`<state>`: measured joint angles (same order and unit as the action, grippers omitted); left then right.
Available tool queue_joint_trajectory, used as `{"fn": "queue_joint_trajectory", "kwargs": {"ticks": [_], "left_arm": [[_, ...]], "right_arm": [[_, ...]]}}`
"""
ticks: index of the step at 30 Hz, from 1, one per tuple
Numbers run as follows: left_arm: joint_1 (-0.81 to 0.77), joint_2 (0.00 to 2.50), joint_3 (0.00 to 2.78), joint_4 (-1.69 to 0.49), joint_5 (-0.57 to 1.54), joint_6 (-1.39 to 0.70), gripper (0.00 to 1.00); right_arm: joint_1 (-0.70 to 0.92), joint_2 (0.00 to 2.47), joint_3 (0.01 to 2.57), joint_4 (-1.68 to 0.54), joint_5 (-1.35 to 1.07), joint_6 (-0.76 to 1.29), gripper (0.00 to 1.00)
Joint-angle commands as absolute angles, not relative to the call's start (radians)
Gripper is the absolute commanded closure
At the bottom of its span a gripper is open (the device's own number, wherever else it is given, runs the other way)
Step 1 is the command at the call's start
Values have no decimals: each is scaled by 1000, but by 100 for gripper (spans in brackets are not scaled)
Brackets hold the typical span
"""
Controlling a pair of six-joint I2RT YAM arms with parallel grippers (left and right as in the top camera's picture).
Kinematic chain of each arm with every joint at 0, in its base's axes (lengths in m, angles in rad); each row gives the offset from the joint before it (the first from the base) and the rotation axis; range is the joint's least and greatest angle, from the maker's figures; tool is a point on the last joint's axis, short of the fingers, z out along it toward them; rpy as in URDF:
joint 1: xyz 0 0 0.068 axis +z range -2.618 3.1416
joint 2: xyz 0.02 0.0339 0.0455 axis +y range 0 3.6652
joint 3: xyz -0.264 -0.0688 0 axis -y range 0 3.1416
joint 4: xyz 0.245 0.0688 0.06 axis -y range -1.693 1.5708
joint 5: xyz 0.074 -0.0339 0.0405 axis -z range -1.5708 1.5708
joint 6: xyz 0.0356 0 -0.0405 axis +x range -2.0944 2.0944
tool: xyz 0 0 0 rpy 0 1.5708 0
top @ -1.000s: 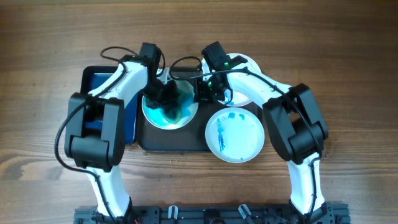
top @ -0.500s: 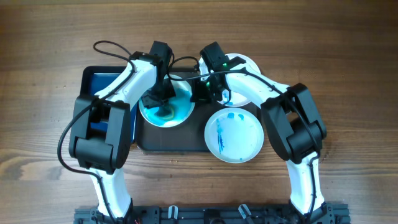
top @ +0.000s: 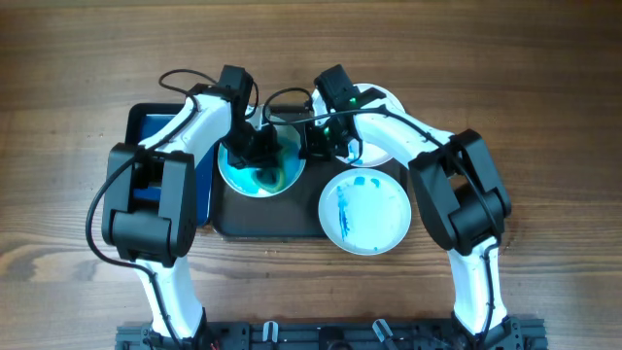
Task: Clean dirty plates on tray and stack at the side
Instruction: 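Scrub the plate surface with the sponge while the right gripper holds it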
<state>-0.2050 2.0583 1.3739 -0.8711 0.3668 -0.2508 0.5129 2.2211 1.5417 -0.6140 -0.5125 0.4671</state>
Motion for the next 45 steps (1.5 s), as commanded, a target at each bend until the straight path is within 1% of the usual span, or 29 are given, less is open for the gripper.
{"fn": "queue_joint_trajectory", "kwargs": {"ticks": [1,2,3,5,8,11,13,17,22,23,24,26,28,29,30,32,35,38,39,41,43,45], "left_arm": [[-184,2080,1412,-899,-144,-597,96],[-185,2075,1419,-936,-239,-650,96],[-185,2074,1422,-961,-282,-682,96],[-185,2073,1422,-1003,-280,-691,96],[-193,2074,1422,-1038,-133,-679,96],[-215,2074,1422,-1025,134,-496,96],[-239,2074,1422,-1018,247,-389,96],[-278,2074,1422,-974,307,-302,96],[-299,2074,1422,-766,316,-295,96],[-299,2074,1422,-740,282,-302,96],[-299,2074,1422,-741,204,-331,96],[-299,2075,1413,-788,-82,-459,96],[-298,2075,1396,-857,-324,-612,96],[-299,2075,1381,-881,-381,-658,96],[-299,2075,1370,-887,-369,-659,96],[-300,2075,1348,-915,-231,-633,96],[-305,2075,1338,-909,85,-462,96],[-308,2074,1339,-868,461,-186,96],[-305,2074,1339,-851,509,-146,96],[-293,2074,1342,-810,471,-165,96],[-256,2074,1372,-794,241,-349,96],[-216,2073,1429,-862,17,-476,96]], "right_arm": [[527,2261,1529,-625,-514,451,96],[527,2261,1529,-625,-514,451,96],[527,2261,1529,-624,-514,451,96],[527,2261,1529,-621,-514,452,96],[527,2261,1529,-617,-514,452,96],[527,2261,1529,-618,-514,452,96],[527,2261,1529,-626,-514,452,96],[535,2261,1530,-624,-501,453,96],[537,2261,1530,-622,-498,455,96],[537,2261,1530,-623,-495,455,96],[537,2261,1530,-626,-493,455,96],[537,2261,1530,-628,-487,456,96],[537,2261,1530,-626,-487,456,96],[537,2261,1530,-624,-487,462,96],[537,2261,1530,-622,-487,469,96],[537,2261,1530,-620,-487,471,96],[537,2261,1530,-620,-487,470,96],[537,2261,1530,-618,-488,470,96],[537,2261,1530,-618,-488,471,96],[537,2261,1530,-619,-488,470,96],[537,2261,1530,-618,-487,469,96],[537,2261,1530,-618,-487,469,96]]}}
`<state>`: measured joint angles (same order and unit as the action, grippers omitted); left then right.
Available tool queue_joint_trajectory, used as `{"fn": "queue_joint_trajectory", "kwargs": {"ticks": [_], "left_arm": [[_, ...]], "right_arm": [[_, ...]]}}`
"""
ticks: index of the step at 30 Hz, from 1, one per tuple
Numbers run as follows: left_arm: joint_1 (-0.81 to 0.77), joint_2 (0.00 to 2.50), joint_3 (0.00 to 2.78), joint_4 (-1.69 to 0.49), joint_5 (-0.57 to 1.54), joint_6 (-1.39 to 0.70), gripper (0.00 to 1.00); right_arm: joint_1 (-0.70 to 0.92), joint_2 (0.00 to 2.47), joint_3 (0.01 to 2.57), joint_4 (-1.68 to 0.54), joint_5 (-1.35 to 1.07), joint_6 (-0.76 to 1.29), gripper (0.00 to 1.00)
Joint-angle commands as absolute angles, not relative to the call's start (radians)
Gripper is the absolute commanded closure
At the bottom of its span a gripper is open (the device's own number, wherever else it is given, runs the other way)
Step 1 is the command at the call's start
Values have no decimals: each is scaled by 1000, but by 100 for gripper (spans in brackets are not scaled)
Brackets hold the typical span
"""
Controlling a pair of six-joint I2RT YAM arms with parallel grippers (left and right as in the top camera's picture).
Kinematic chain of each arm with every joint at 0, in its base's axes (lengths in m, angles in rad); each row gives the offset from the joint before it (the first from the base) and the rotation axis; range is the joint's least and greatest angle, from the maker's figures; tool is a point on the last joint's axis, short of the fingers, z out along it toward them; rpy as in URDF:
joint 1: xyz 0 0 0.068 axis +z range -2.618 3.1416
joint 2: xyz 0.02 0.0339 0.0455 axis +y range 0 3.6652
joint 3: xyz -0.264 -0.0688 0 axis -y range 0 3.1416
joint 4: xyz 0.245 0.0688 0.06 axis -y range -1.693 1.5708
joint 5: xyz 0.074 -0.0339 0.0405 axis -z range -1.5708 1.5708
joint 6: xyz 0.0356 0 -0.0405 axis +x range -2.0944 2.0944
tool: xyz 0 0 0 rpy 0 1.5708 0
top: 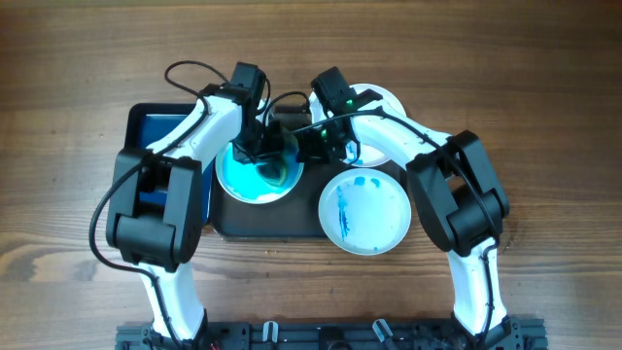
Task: Clean dirty plates on tray and stack at the side
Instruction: 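Scrub the plate surface with the sponge while the right gripper holds it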
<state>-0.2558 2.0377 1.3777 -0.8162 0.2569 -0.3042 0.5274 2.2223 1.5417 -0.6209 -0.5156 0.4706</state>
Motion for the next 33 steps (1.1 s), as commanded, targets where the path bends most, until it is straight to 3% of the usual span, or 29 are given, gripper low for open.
{"fn": "queue_joint_trajectory", "kwargs": {"ticks": [1,3,9,16,22,25,29,33], "left_arm": [[-196,2073,1467,-928,-115,-536,96],[-176,2073,1499,-1011,-236,-579,96],[-206,2075,1446,-1111,-155,-585,96],[-316,2075,1267,-873,265,-451,96],[-363,2075,1261,-631,300,-453,96],[-350,2073,1286,-601,237,-462,96],[-330,2066,1342,-733,-59,-594,96],[-338,2067,1342,-880,-42,-591,96]], "right_arm": [[537,2261,1530,-618,-487,469,96],[537,2261,1530,-617,-487,470,96],[537,2261,1530,-613,-487,470,96],[537,2261,1530,-614,-488,470,96],[537,2261,1530,-614,-491,469,96],[537,2261,1530,-615,-487,469,96],[537,2261,1530,-614,-487,467,96],[537,2261,1530,-613,-487,467,96]]}}
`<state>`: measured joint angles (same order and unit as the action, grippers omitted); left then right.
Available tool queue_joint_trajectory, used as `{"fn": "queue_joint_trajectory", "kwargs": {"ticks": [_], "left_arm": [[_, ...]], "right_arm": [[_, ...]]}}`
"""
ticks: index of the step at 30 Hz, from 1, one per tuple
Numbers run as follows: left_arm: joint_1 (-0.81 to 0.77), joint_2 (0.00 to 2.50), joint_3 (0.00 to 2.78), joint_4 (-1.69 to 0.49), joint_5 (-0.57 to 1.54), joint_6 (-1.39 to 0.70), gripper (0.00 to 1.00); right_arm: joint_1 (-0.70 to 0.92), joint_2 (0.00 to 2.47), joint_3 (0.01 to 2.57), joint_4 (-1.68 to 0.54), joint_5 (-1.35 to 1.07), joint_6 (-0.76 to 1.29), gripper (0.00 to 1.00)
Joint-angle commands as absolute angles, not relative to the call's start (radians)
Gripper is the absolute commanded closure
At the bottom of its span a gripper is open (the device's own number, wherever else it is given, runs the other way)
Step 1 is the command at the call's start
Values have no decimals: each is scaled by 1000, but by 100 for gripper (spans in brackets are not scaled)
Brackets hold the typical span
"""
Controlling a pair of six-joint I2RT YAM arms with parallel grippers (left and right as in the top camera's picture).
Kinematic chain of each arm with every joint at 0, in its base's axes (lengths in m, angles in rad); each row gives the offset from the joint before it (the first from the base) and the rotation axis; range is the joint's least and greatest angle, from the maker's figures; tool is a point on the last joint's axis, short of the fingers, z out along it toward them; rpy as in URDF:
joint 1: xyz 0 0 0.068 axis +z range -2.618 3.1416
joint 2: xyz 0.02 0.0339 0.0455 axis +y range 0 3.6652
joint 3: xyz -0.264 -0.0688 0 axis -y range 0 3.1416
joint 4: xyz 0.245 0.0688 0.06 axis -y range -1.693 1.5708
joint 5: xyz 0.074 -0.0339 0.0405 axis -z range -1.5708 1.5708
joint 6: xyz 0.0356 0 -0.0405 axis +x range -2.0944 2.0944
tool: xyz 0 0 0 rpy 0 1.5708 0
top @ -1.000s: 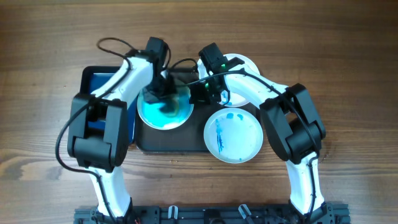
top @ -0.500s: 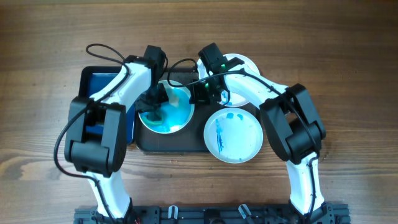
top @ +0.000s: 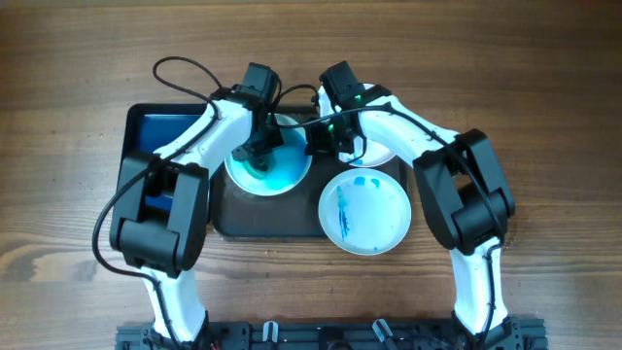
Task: Clean dirty plates on tray and stack at the side
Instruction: 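Scrub the plate surface with the sponge while the right gripper holds it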
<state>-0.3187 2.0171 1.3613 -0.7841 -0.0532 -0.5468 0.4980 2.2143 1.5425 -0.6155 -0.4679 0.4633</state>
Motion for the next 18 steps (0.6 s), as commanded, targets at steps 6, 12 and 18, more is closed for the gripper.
{"fn": "queue_joint_trajectory", "kwargs": {"ticks": [6,12,18], "left_arm": [[-343,2067,1342,-875,590,-184,96],[-328,2067,1342,-763,468,-228,96],[-263,2062,1346,-807,-177,-565,96]], "right_arm": [[537,2261,1530,-612,-487,463,96],[537,2261,1530,-611,-487,463,96],[537,2261,1530,-615,-479,463,96]]}}
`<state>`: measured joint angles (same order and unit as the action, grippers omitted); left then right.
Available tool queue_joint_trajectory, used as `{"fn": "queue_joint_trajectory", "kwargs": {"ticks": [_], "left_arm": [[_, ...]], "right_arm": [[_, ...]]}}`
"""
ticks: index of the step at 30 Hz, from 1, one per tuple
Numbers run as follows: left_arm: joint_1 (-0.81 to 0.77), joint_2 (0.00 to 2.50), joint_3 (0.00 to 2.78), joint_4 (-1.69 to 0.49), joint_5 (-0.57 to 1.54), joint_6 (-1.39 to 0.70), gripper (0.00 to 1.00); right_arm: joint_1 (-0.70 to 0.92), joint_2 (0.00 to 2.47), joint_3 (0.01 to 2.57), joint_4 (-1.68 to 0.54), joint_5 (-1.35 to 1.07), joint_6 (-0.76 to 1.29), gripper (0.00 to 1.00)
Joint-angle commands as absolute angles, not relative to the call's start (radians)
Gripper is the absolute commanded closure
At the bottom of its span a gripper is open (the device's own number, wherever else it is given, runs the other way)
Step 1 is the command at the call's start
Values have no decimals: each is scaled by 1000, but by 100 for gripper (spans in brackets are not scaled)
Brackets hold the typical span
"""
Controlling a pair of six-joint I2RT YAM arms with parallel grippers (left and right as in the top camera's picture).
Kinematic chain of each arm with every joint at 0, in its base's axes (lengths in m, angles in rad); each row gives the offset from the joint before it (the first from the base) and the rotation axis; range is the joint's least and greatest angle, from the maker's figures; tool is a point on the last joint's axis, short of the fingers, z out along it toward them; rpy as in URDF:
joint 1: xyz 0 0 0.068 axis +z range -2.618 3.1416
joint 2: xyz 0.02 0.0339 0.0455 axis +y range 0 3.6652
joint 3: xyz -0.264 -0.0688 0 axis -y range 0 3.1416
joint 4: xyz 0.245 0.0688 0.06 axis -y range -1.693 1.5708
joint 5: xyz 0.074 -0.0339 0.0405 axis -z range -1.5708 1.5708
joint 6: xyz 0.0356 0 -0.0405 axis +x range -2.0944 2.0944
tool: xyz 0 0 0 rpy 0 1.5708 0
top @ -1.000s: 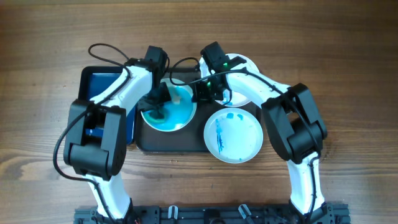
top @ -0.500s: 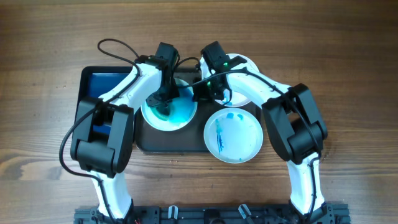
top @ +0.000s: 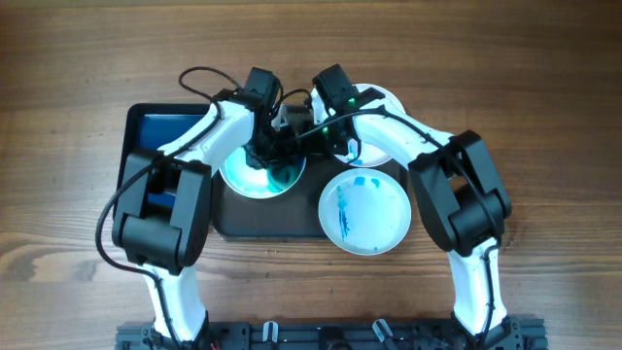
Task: Clean dirty plates on tray and stack at the side
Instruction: 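Scrub the plate surface with the sponge while the right gripper holds it, then return the sponge to the blue tray with the left gripper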
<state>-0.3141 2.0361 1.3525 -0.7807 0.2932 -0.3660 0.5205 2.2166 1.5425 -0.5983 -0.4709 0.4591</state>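
Observation:
A white plate (top: 243, 180) smeared with blue lies on the dark tray (top: 267, 222). My left gripper (top: 264, 156) is down in this plate and seems shut on a greenish sponge (top: 283, 176) that presses on its right half. At the plate's right rim sits my right gripper (top: 309, 144), seemingly shut on the rim, though its jaws are mostly hidden. A second plate (top: 365, 212) with blue streaks overlaps the tray's right edge. A third white plate (top: 381, 136) lies at the back right, under the right arm.
A blue-lined tray (top: 155, 131) stands at the left, partly under the left arm. Cables loop above both wrists. Bare wooden table (top: 544, 97) surrounds the trays. The arms' base rail runs along the front edge.
The smeared plate and both grippers have shifted slightly left and toward the front. The sponge now shows at the plate's right side. Less blue covers the plate's left half.
The left gripper had the sponge in the blue-smeared plate while the right gripper stayed at its rim. The sponge stood at different spots in the plate each time. The plate shifted right, then back left, and its smear has thinned.

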Motion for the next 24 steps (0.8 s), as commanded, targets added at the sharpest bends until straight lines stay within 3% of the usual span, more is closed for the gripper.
{"fn": "queue_joint_trajectory", "kwargs": {"ticks": [1,10,15,24], "left_arm": [[-252,2059,1352,-833,-228,-588,96],[-159,1956,1555,-1061,-267,-580,96],[-78,1880,1622,-1150,-110,-496,96],[101,1847,1621,-1250,23,-448,96]], "right_arm": [[537,2261,1530,-615,-474,464,96],[538,2261,1530,-625,-441,471,95],[543,2238,1534,-658,-398,472,95],[667,1958,1535,-855,133,445,96]]}}
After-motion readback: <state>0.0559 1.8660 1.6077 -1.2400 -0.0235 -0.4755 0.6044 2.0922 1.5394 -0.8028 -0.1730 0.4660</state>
